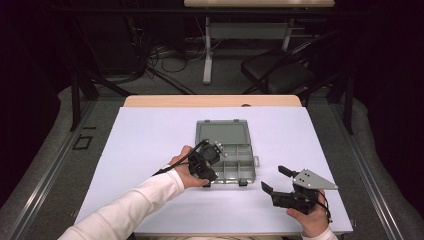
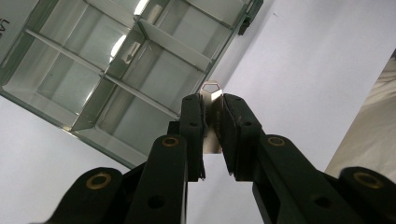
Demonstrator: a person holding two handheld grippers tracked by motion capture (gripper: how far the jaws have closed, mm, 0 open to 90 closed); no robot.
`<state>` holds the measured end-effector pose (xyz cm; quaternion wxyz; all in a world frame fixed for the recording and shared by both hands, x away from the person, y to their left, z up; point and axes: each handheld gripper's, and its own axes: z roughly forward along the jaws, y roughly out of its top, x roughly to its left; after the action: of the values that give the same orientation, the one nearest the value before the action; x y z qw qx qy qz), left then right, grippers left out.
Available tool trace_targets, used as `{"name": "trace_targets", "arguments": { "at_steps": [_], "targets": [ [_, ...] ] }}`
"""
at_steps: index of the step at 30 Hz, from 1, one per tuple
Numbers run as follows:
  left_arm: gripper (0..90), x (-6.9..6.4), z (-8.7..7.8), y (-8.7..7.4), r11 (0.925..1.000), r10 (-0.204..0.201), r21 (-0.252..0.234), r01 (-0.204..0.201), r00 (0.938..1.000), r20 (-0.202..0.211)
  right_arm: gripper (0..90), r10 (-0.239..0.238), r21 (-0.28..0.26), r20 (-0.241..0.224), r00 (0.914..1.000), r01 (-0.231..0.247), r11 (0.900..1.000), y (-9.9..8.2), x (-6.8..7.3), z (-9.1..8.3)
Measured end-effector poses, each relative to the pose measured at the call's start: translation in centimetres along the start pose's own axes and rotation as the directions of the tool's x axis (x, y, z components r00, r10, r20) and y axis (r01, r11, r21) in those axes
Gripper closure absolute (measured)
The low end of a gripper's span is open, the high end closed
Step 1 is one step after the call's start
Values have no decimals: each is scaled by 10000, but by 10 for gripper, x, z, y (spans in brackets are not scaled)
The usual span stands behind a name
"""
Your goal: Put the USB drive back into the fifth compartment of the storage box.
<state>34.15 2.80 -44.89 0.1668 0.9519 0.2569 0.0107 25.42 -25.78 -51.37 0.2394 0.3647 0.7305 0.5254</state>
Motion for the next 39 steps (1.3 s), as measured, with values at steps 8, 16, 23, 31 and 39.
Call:
{"name": "trace_targets", "arguments": {
  "at_steps": [8, 16, 23, 31, 39],
  "targets": [
    [790, 8, -6, -3, 9999, -137, -10, 136, 9997, -186, 189, -68, 65, -33, 10000, 68, 10000, 0, 1, 1],
    [790, 21, -9, -4, 9986, -506, -174, 500, 9982, -333, 190, -19, 43, -22, 10000, 19, 10000, 0, 1, -1],
    [790, 27, -10, -4, 9967, -747, -344, 733, 9963, -414, 191, -66, 21, -74, 10000, 67, 10000, 0, 1, 0],
    [790, 36, -11, -6, 9951, -944, -346, 927, 9943, -486, 191, -98, 75, -80, 9999, 99, 9999, 0, 1, 0],
    [790, 41, -10, -8, 9939, -1061, -346, 1043, 9929, -544, 192, -70, 21, -62, 10000, 70, 10000, 0, 1, 0]
  ]
}}
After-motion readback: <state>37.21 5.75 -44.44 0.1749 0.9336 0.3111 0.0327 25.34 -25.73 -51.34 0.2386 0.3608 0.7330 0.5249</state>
